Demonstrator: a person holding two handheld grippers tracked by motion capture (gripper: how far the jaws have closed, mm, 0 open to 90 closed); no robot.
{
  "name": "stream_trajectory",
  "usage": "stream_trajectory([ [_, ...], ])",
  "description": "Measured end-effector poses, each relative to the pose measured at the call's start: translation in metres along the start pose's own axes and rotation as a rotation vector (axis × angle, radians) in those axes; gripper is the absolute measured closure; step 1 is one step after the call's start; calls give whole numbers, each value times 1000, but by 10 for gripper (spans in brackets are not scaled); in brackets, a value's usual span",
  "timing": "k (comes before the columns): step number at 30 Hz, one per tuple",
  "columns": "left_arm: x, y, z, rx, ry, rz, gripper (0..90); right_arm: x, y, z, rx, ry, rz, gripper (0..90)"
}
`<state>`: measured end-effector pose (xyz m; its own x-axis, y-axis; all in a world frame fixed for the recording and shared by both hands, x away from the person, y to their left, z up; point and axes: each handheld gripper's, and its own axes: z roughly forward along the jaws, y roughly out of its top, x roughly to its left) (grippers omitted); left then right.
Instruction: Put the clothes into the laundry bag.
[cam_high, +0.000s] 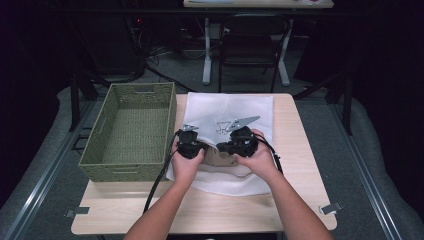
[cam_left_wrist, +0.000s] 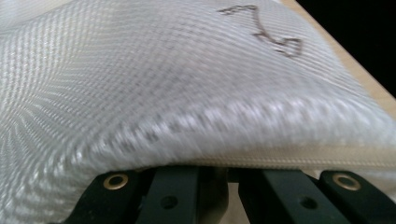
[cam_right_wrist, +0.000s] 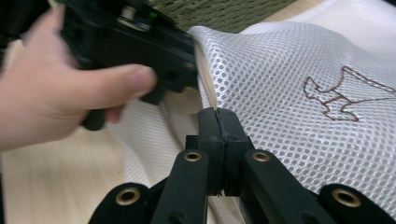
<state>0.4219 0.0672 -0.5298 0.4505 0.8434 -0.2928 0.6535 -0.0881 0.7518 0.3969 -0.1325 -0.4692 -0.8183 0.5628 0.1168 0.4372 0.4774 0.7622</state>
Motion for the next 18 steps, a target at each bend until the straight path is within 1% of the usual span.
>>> stream_trajectory([
  [1,1,0,1,6,8,0,877,0,0,0,4,7,-1,900],
  [2,3,0,4,0,18,-7,877,0,0,1,10,9,-3,900],
  [4,4,-1,5,13,17,-19,873,0,-1,3,31,11,-6,900],
  [5,2,-1,4,11,21,-11,862,-1,-2,4,42,13,-5,900],
  [7,0,-2,0,24,7,17,789,-3,-4,6,57,19,6,899],
  [9,-2,-3,-8,46,-10,37,694,-6,-6,7,65,23,16,899],
  [11,-4,-6,-19,68,-31,60,627,-9,-7,7,74,36,33,898],
  [13,-5,-11,-29,75,-50,75,577,-10,-8,7,85,45,41,898],
  [14,-5,-14,-36,78,-58,92,564,-10,-9,8,89,49,43,898],
  [17,-5,-21,-51,79,-79,118,531,-11,-12,12,116,58,42,898],
  [18,-5,-22,-54,75,-76,123,525,-10,-13,14,130,60,42,898],
])
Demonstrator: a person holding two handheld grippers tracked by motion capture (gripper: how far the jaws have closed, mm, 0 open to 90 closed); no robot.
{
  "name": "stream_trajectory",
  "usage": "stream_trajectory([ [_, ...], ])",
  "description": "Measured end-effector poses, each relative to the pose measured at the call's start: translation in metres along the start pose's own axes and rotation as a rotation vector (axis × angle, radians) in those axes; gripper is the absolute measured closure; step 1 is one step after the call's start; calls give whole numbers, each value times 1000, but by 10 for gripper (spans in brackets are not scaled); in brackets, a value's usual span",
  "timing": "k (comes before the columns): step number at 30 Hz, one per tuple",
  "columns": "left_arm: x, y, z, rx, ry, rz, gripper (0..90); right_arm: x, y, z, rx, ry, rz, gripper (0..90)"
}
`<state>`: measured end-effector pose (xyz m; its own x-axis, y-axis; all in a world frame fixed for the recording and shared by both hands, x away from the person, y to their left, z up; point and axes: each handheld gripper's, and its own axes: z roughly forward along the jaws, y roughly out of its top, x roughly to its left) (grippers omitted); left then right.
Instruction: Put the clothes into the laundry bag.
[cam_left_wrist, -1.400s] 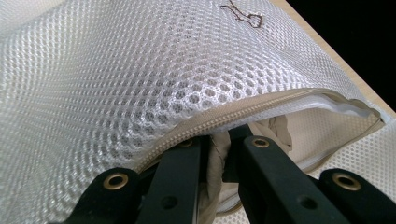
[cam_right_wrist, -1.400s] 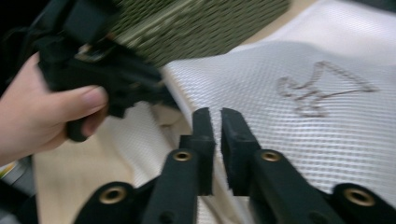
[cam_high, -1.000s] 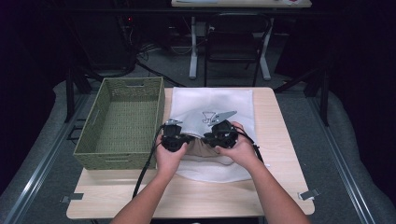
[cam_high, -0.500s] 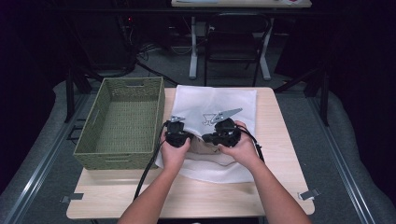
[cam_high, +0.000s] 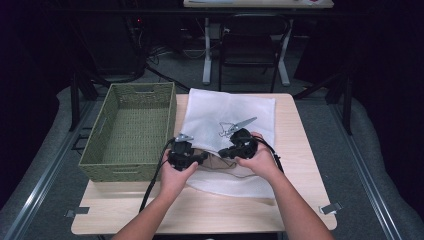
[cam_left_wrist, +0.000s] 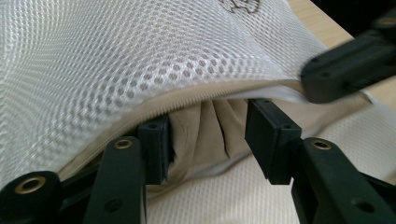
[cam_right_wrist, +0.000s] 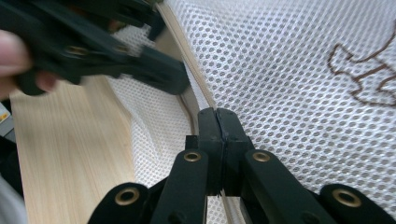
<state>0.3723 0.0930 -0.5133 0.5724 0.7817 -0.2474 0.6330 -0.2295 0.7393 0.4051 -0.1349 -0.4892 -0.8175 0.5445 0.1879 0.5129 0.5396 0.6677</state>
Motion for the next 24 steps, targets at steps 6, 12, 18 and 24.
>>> stream_trajectory([
  [6,-2,-7,-18,18,8,84,518,0,-3,6,35,7,-5,897],
  [12,-4,-15,-29,19,-7,123,518,0,-9,8,67,16,-10,898],
  [18,-2,-24,-37,21,-23,139,515,0,-15,13,107,19,-14,897],
  [24,5,-35,-45,17,-27,137,505,-2,-15,8,76,38,16,832],
])
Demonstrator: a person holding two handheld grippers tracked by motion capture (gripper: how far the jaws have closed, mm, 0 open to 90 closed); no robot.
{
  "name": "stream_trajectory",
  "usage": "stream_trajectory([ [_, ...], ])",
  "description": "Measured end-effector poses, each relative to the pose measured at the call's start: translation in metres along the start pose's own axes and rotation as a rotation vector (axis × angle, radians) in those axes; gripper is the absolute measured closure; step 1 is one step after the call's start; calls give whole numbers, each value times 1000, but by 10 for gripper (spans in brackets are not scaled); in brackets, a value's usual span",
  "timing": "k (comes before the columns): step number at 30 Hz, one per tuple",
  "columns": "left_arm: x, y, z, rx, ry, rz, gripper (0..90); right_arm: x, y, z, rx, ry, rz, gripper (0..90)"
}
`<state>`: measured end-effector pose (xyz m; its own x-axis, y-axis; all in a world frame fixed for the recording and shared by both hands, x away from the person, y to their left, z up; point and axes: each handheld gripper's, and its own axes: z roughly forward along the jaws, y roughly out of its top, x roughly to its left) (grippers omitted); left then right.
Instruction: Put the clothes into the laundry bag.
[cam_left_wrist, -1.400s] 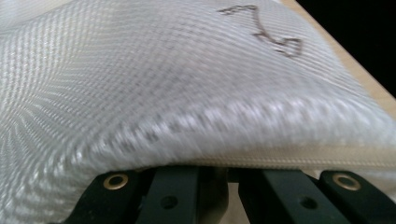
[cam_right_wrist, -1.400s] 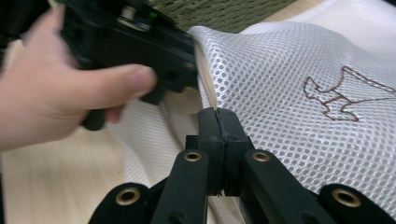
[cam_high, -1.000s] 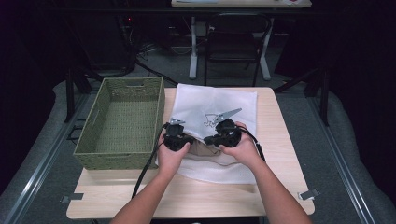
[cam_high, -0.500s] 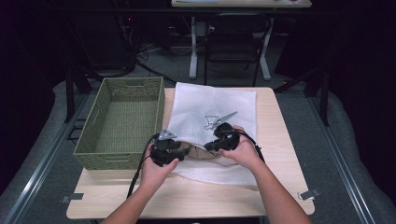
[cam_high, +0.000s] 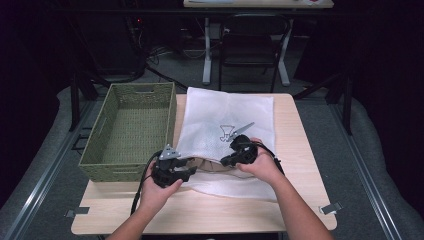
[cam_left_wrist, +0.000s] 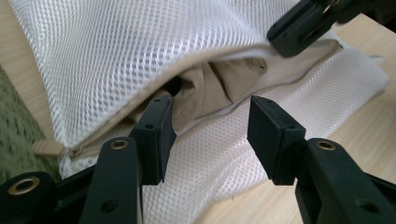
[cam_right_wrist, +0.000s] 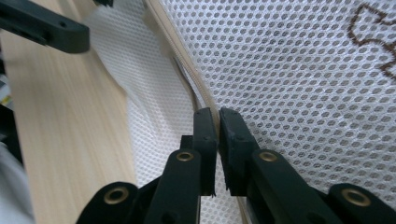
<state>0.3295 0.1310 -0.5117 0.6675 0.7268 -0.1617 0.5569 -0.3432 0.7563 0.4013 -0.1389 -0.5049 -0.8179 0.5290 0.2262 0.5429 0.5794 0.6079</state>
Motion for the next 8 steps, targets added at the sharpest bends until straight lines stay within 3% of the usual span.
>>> stream_trajectory([
  [4,3,-6,-4,21,-2,12,497,4,4,-13,-44,9,6,693],
  [8,5,-11,-10,32,-12,18,482,12,9,-31,-123,-31,-20,595],
])
